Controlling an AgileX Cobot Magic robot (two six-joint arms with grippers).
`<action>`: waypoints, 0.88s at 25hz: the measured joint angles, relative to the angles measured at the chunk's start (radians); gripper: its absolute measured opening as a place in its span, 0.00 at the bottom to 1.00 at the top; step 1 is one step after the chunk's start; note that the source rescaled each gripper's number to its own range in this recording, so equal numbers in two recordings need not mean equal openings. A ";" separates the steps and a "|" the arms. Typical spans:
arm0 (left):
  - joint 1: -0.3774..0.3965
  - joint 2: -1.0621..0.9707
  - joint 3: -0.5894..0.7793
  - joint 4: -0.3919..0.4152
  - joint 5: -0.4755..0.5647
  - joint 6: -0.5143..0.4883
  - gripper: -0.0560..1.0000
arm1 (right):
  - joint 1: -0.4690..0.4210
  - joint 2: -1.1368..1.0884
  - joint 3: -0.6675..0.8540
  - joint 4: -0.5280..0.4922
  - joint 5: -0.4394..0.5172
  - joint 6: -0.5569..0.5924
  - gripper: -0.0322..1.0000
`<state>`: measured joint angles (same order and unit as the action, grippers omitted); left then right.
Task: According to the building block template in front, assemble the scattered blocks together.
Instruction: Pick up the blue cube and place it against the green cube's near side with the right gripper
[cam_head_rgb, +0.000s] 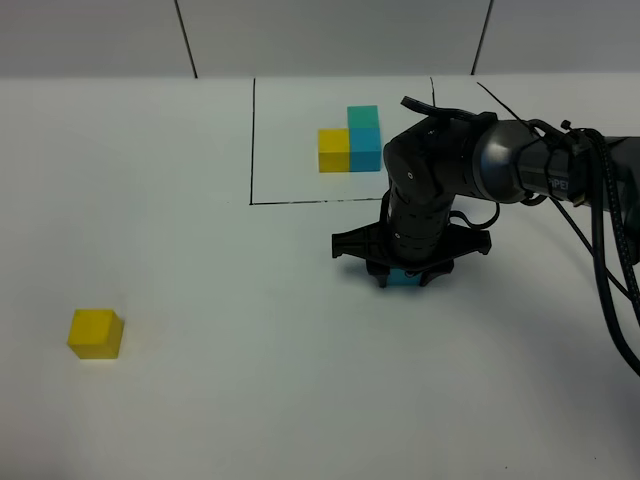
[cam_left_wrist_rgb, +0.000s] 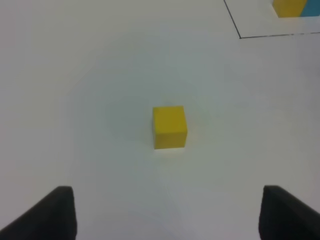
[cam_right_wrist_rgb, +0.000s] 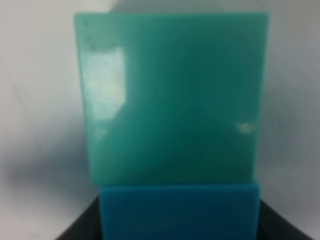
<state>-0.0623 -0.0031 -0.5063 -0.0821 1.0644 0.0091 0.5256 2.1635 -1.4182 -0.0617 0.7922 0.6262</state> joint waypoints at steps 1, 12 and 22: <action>0.000 0.000 0.000 0.000 0.000 0.000 0.64 | 0.000 0.000 0.000 0.000 0.000 0.000 0.04; 0.000 0.000 0.000 0.000 0.000 0.000 0.64 | -0.003 0.000 0.000 0.007 0.000 -0.003 0.04; 0.000 0.000 0.000 0.000 0.000 0.000 0.64 | -0.004 -0.009 0.000 0.016 -0.010 -0.031 0.41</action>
<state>-0.0623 -0.0031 -0.5063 -0.0821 1.0644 0.0091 0.5214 2.1549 -1.4182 -0.0453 0.7826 0.5952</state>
